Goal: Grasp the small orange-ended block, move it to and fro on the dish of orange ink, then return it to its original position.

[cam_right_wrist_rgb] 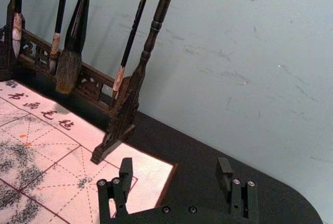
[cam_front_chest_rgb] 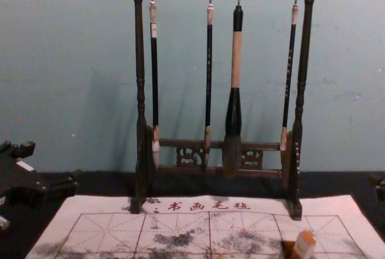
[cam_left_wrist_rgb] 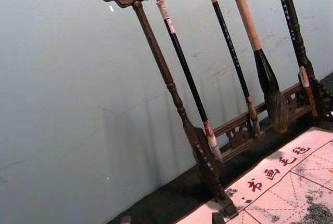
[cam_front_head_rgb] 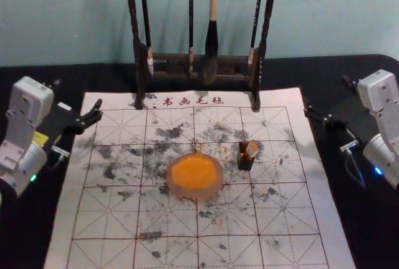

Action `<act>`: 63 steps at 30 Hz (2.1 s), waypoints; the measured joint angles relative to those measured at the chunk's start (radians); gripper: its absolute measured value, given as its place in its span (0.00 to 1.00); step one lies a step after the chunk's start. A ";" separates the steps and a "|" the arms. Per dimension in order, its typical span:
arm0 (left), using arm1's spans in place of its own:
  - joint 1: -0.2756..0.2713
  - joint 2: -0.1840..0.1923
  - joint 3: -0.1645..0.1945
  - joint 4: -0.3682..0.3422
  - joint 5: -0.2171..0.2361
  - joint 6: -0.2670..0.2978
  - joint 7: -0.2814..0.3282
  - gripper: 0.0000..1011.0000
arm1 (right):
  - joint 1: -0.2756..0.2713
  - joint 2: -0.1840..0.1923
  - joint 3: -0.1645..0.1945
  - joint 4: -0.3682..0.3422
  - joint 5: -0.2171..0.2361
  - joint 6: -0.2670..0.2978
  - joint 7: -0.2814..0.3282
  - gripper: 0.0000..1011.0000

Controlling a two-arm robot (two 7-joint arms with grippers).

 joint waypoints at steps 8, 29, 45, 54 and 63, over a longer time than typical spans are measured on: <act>0.000 0.000 0.000 0.000 0.000 0.000 0.000 0.99 | 0.000 0.000 0.000 0.000 0.000 0.000 0.000 0.99; 0.000 0.000 0.000 0.000 0.000 0.000 0.000 0.99 | -0.004 -0.001 0.004 -0.003 0.001 0.001 0.005 0.99; 0.000 0.000 0.000 0.000 0.000 0.000 0.000 0.99 | -0.144 0.043 0.052 -0.151 0.124 0.068 0.165 0.99; 0.000 0.000 0.000 0.000 0.000 0.000 0.000 0.99 | -0.228 0.062 0.053 -0.233 0.171 0.100 0.253 0.99; 0.000 0.000 0.000 0.000 0.000 0.000 0.000 0.99 | -0.251 0.023 0.034 -0.252 0.162 0.114 0.280 0.99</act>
